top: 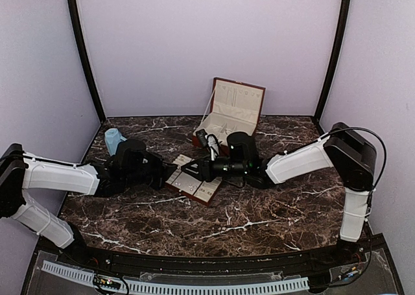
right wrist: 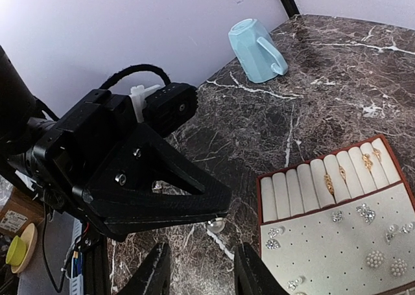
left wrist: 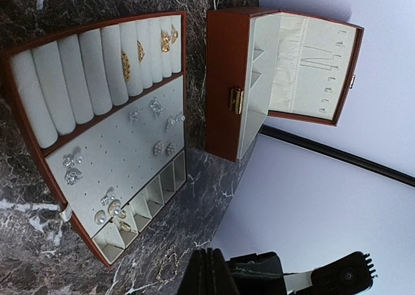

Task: Organize the mixed jewelry
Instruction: Pass from the left arm to the right

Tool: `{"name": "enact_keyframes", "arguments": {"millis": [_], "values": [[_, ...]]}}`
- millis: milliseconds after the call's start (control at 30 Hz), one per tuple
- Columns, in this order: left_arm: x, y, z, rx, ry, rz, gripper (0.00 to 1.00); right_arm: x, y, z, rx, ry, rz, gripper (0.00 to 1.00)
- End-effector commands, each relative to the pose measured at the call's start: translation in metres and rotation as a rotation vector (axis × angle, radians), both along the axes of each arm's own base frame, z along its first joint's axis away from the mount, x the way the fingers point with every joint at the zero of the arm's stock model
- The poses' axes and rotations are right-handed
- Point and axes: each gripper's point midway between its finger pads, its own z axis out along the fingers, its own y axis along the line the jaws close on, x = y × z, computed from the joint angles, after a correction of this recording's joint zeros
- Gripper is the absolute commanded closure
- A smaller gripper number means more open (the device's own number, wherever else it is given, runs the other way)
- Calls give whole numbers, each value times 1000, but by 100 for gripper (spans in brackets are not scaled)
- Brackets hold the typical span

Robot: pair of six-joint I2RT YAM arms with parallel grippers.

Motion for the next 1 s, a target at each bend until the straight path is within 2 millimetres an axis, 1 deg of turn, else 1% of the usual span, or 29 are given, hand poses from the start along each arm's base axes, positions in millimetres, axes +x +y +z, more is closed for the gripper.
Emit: {"name": "enact_keyframes", "arguments": {"millis": [0,267,367,667,767,967], "values": [[-4,-2,9,-35,-19,-10,100,-6,14,8,34,-22,68,66],[-4,-4,11,-46,-22,-18,100,-5,24,0,30,-8,96,71],[-4,-5,12,-52,-23,-21,100,-4,26,1,36,-9,101,72],[-3,-8,15,-62,-32,-33,100,0,32,-3,32,-10,106,72],[-3,-9,17,-62,-37,-37,100,1,32,-3,30,-16,106,72],[-4,-10,14,-63,-28,-41,100,4,33,0,26,-35,104,73]]}}
